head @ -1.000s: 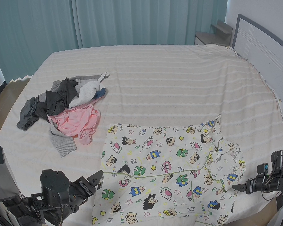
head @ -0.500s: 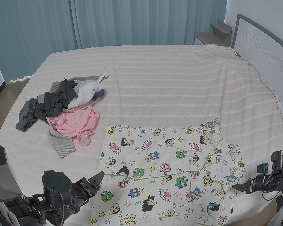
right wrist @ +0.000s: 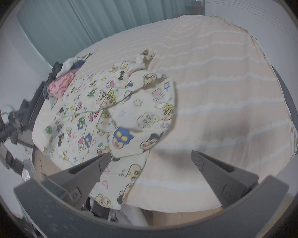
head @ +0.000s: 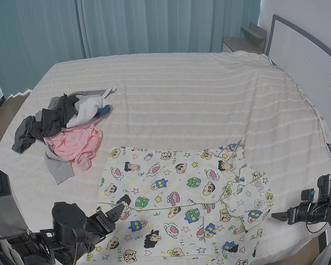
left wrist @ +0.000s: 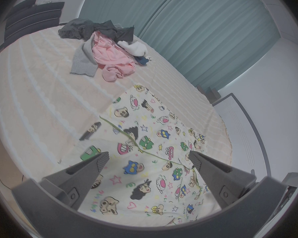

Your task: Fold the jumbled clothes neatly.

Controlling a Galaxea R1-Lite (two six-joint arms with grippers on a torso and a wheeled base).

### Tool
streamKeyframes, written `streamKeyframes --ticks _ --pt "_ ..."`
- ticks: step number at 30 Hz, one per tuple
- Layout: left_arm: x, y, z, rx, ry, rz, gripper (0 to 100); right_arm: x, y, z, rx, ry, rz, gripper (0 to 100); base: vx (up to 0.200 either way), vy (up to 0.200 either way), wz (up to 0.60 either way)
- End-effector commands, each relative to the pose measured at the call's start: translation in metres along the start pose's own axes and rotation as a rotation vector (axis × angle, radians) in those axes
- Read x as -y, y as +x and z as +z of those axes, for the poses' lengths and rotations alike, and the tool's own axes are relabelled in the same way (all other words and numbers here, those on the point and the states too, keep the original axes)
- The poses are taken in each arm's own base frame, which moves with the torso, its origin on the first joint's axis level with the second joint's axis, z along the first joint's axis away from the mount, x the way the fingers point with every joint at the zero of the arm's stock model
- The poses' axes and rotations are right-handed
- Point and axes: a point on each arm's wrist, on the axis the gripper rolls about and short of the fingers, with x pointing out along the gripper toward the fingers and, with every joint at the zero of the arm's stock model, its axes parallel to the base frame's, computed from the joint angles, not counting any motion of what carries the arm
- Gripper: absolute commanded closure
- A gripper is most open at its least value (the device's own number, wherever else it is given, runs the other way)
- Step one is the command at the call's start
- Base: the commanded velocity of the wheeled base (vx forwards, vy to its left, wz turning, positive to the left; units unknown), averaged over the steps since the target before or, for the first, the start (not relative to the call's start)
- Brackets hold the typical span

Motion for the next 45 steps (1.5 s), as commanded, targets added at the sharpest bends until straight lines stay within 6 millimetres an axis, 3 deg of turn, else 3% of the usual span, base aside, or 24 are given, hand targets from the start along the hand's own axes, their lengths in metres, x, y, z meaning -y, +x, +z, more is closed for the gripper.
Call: streamKeyframes --ticks 1,7,14,18,22,23,27,34,39,45 --pt "-0.001 -0.001 -0.002 -0.01 0.008 0.006 0 -0.011 0.005 0.037 0.131 0.072 0.051 0 0.0 0.0 0.0" --pt "0.0 -0.003 0.0 -0.007 -0.01 -0.013 0 -0.031 0.022 0.093 0.274 0.106 0.131 0 0.0 0.0 0.0" --pt "0.007 -0.014 0.009 -0.026 -0.081 -0.109 0 -0.062 0.042 0.164 0.282 0.234 0.22 0 0.0 0.0 0.0" --pt "0.009 -0.023 0.017 -0.018 -0.104 -0.158 0 -0.073 0.066 0.207 0.282 0.29 0.206 0 0.0 0.0 0.0" --pt "0.011 -0.026 0.019 0.002 -0.106 -0.168 0 -0.084 0.101 0.228 0.252 0.373 0.166 0 0.0 0.0 0.0" --pt "0.011 -0.026 0.019 0.002 -0.105 -0.166 0 -0.085 0.101 0.228 0.252 0.373 0.166 0 0.0 0.0 0.0" --pt "0.01 -0.025 0.018 -0.006 -0.102 -0.156 0 -0.084 0.14 0.231 0.249 0.387 0.096 0 0.0 0.0 0.0" --pt "0.009 -0.024 0.017 -0.01 -0.102 -0.15 0 -0.09 0.173 0.237 0.216 0.381 0.077 0 0.0 0.0 0.0" --pt "0.009 -0.024 0.017 -0.01 -0.102 -0.15 0 -0.125 0.174 0.235 0.196 0.345 0.126 0 0.0 0.0 0.0" --pt "0.008 -0.021 0.015 -0.018 -0.095 -0.133 0 -0.143 0.178 0.224 0.153 0.338 0.142 0 0.0 0.0 0.0"
